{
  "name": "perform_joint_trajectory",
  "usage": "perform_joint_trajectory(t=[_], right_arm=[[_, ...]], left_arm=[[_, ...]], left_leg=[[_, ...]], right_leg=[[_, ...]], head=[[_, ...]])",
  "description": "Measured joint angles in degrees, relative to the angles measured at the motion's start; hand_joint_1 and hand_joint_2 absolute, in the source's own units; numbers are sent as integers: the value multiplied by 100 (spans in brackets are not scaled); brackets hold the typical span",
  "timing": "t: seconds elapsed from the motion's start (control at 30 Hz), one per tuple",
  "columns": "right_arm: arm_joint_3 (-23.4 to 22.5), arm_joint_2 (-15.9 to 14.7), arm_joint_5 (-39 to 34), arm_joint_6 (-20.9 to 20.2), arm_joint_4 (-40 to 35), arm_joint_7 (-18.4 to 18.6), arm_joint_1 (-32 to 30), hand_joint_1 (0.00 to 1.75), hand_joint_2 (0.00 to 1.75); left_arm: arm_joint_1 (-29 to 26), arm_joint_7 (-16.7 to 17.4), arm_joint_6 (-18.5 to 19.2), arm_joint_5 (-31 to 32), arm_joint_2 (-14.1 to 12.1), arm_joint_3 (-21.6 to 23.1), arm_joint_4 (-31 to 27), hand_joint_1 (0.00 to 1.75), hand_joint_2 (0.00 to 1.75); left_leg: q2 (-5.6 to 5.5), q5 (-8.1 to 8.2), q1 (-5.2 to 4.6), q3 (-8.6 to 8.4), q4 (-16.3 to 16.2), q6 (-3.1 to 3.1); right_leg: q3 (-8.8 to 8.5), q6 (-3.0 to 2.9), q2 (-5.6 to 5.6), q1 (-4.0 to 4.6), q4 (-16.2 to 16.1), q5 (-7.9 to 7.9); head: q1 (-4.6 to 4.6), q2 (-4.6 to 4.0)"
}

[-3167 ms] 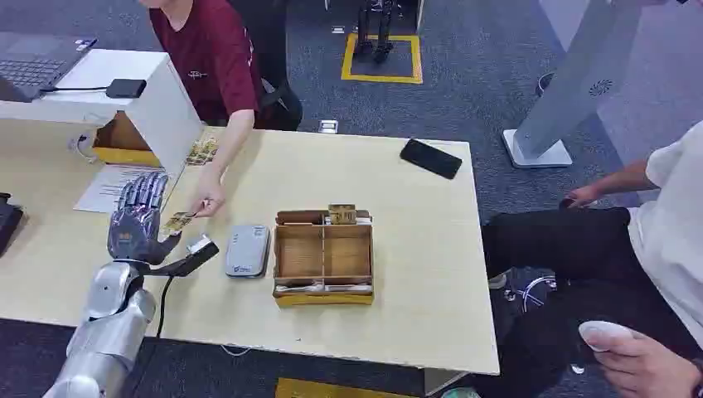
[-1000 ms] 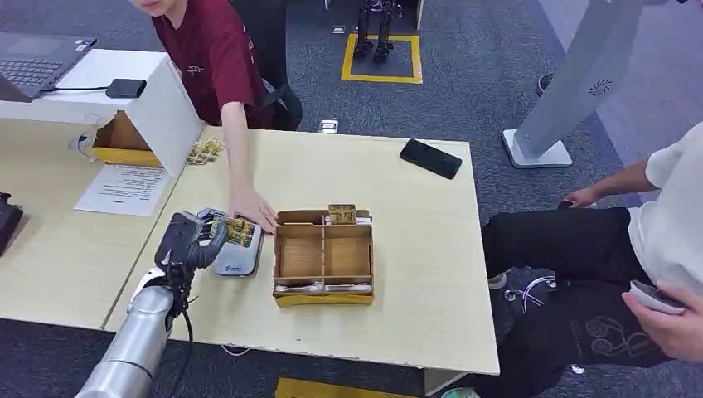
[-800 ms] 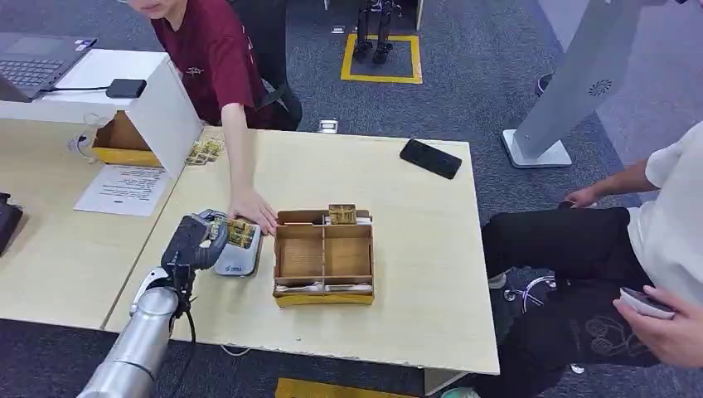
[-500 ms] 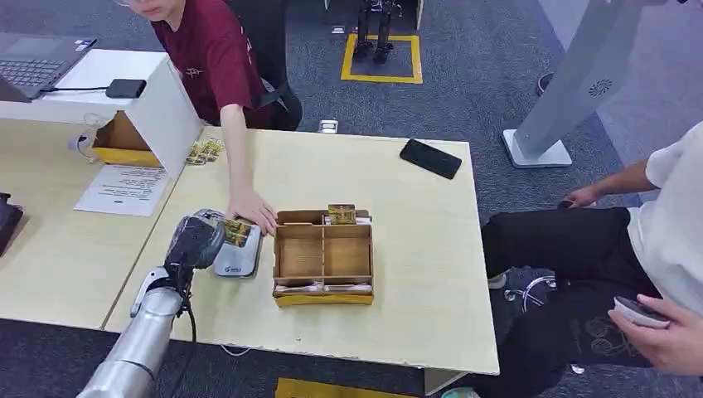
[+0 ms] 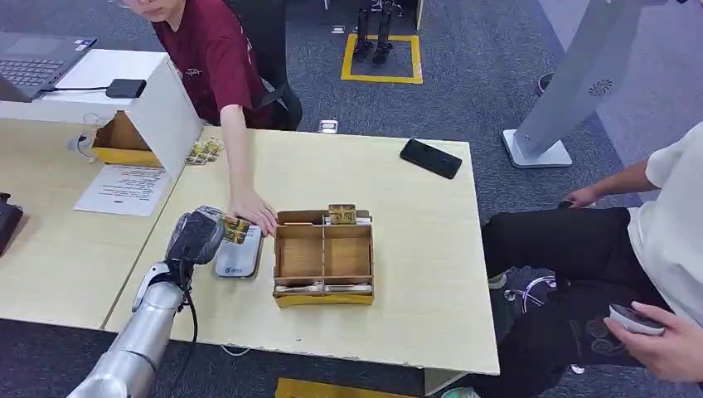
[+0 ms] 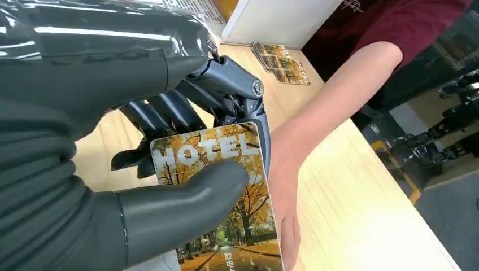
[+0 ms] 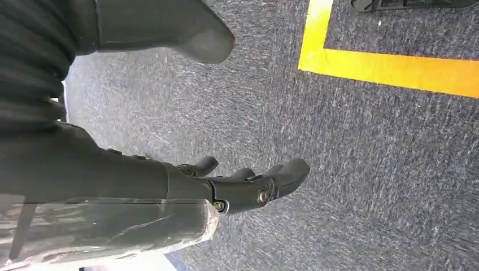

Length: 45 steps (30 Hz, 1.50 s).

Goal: Pass the card to the sensor for recognition and then transmit it.

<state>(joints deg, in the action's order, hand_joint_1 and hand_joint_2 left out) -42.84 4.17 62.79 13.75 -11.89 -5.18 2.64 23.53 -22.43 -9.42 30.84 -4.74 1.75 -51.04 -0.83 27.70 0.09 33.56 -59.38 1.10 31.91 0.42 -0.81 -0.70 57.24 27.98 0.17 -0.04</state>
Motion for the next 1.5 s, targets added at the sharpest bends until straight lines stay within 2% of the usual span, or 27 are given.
perform_joint_trajectory(t=[0.47, 0.83, 1.5], right_arm=[[-20, 0, 103, 9, 0, -11, 2, 0, 175], [-114, 0, 243, 11, 0, -7, 8, 0, 175], [-160, 0, 243, 11, 0, -7, 9, 0, 175]], left_arm=[[45, -59, -98, 149, -7, -77, 188, 175, 175], [50, -77, -223, 538, -7, -153, 492, 175, 175], [54, -81, -254, 553, -11, -170, 640, 175, 175]], left_leg=[[0, 0, 0, 0, 0, 0], [-1, 0, 0, 0, 0, 0], [-1, 0, 0, 0, 0, 0]], right_leg=[[0, 0, 0, 0, 0, 0], [-1, 0, 1, 0, 0, 0], [-1, 0, 1, 0, 1, 0]], head=[[0, 0], [2, 0], [0, 0]])
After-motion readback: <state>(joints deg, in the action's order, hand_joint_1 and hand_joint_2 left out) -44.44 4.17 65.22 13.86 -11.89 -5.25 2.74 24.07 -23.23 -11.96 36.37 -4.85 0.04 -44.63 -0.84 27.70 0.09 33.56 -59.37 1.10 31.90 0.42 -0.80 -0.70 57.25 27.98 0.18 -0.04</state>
